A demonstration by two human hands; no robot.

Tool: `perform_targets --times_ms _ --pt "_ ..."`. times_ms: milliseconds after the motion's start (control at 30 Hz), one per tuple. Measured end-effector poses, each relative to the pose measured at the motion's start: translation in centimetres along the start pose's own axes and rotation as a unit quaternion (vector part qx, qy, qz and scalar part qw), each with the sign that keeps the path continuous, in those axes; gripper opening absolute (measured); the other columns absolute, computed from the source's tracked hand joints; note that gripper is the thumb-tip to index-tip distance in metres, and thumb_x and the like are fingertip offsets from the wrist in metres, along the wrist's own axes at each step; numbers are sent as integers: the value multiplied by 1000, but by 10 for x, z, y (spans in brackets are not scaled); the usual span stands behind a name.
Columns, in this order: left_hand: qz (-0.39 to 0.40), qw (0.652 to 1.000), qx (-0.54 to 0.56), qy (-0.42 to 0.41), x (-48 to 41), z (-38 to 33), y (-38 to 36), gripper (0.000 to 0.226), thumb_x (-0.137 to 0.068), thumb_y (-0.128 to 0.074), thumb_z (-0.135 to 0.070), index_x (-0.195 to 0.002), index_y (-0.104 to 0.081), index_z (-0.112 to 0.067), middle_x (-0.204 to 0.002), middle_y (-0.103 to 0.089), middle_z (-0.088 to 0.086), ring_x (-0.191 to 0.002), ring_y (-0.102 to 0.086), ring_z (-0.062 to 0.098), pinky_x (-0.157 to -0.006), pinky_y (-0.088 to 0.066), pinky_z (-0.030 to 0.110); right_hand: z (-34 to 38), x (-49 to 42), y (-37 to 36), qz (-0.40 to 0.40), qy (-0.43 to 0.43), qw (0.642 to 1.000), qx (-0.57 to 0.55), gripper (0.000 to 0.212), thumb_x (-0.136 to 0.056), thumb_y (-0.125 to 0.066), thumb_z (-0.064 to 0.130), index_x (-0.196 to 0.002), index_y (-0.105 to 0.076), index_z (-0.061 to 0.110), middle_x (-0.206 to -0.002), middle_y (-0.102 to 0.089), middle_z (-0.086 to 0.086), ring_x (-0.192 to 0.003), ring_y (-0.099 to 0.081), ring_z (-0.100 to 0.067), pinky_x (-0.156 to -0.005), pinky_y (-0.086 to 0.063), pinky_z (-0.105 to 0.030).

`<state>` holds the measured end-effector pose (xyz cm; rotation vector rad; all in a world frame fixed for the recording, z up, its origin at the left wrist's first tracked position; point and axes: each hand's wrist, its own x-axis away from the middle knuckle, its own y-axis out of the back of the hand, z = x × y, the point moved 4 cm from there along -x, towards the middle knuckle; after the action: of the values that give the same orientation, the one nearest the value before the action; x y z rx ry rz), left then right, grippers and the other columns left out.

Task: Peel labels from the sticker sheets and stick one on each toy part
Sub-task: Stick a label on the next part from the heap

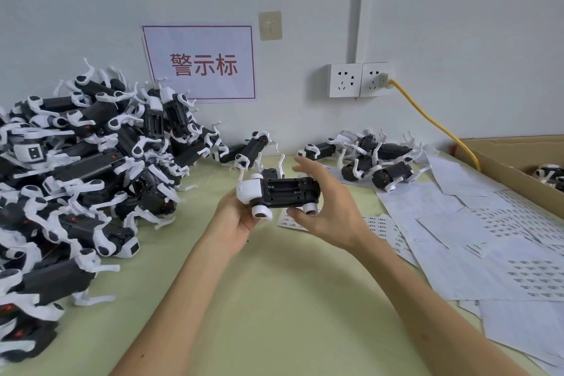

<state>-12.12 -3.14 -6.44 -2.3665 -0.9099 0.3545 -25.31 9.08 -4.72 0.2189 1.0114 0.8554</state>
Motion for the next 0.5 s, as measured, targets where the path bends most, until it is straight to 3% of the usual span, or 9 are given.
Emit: perform_targets --times_ms 67,167,233,367,500 --pt "2 997 -72 -4 0 1 1 46 -98 -33 3 -76 -70 -15 -70 -54 2 -56 -43 16 -45 -36 21 1 -1 0 -14 12 1000 15 61 -75 -80 20 -132 -59 23 -117 -62 8 -98 -59 -6 -85 -47 -20" --pt "-32 980 -196 -10 0 3 6 28 -103 -40 -12 -107 -67 -11 -91 -67 8 -72 -64 23 -66 -50 29 -2 0 1 -34 -3 999 17 41 -76 -79 23 -115 -65 20 -105 -61 8 -91 -57 -5 -79 -46 -19" --pt "-24 982 -189 -1 0 5 5 21 -104 -46 -16 -113 -64 -12 -98 -73 6 -75 -69 22 -70 -56 29 -5 0 4 -55 -20 998 17 39 -77 -75 31 -112 -63 20 -103 -60 7 -91 -55 -1 -77 -44 -15" --pt "-7 976 -218 28 3 11 2 18 -104 -49 -4 -111 -65 -9 -97 -78 9 -72 -71 21 -67 -58 28 -11 -2 10 -93 -60 994 13 43 -76 -69 41 -114 -62 23 -105 -62 9 -93 -57 -3 -77 -47 -20" --pt "108 946 -300 61 9 19 -7 37 -104 -46 1 -130 -66 -16 -116 -75 6 -93 -72 21 -80 -57 29 -13 -1 11 -111 -78 991 -5 45 -76 -67 46 -117 -61 27 -106 -63 12 -98 -57 -1 -73 -43 -18"
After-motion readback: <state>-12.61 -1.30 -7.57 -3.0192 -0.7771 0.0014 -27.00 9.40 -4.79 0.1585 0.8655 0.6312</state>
